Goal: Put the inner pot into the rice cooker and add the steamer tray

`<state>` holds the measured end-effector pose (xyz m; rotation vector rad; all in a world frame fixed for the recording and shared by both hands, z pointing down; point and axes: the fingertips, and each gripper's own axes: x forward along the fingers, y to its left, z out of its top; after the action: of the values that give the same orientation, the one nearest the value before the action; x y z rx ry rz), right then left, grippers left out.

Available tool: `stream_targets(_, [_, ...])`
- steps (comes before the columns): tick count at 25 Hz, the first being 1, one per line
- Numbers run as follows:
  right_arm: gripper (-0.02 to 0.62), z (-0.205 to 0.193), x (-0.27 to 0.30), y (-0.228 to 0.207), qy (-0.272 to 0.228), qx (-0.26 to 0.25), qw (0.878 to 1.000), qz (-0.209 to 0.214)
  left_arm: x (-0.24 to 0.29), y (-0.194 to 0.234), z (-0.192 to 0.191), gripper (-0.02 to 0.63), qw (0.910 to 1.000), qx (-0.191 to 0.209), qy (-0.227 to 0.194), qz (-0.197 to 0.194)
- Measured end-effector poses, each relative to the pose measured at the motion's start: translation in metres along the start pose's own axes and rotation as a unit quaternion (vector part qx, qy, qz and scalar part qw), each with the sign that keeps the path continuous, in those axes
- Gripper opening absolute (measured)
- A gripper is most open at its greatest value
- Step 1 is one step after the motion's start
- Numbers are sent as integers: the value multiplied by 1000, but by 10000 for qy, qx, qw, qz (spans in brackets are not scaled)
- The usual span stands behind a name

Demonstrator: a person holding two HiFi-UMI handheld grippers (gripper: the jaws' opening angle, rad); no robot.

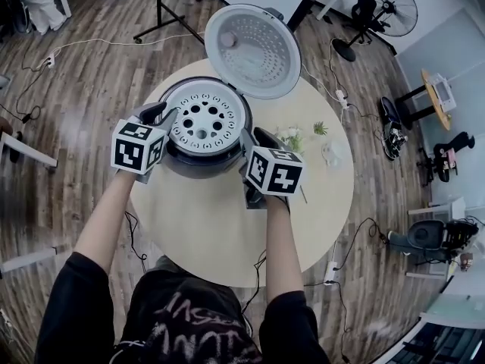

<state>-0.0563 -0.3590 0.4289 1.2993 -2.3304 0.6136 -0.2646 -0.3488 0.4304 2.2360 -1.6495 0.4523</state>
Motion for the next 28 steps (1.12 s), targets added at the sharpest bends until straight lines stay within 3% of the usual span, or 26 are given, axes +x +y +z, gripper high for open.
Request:
stream_targets(11, [57, 3, -70, -12, -696, 258, 9972, -132, -40, -43, 29, 62, 9981, -6, -593, -135])
stream_targets(15, [24, 7, -105, -24, -1044, 316, 9934, -363, -56, -60, 39, 19, 9966, 29, -815, -137])
stream_targets(20, [6, 1, -144, -35, -1292, 385, 9897, -485, -73, -88, 46, 12, 9942, 93, -1040, -266])
stream_targets(28, [5, -18, -215, -48, -1655, 490, 9827, -666, -111, -139, 61, 12, 9867, 576, -1466, -394])
